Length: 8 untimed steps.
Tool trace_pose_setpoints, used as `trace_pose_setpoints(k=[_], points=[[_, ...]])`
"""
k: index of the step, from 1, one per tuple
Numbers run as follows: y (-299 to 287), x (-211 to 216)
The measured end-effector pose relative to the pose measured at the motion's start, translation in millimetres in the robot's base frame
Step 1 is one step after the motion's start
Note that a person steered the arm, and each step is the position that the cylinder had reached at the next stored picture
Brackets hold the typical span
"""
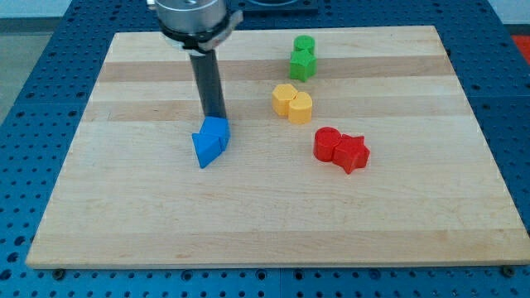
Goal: Move the yellow heart slightly up and then left
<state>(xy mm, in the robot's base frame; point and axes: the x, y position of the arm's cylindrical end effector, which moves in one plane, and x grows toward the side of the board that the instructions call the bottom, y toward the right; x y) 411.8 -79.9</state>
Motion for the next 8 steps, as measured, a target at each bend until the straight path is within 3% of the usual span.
trace_pose_setpoints(k=[3, 8], points=[[123, 14], [139, -7]])
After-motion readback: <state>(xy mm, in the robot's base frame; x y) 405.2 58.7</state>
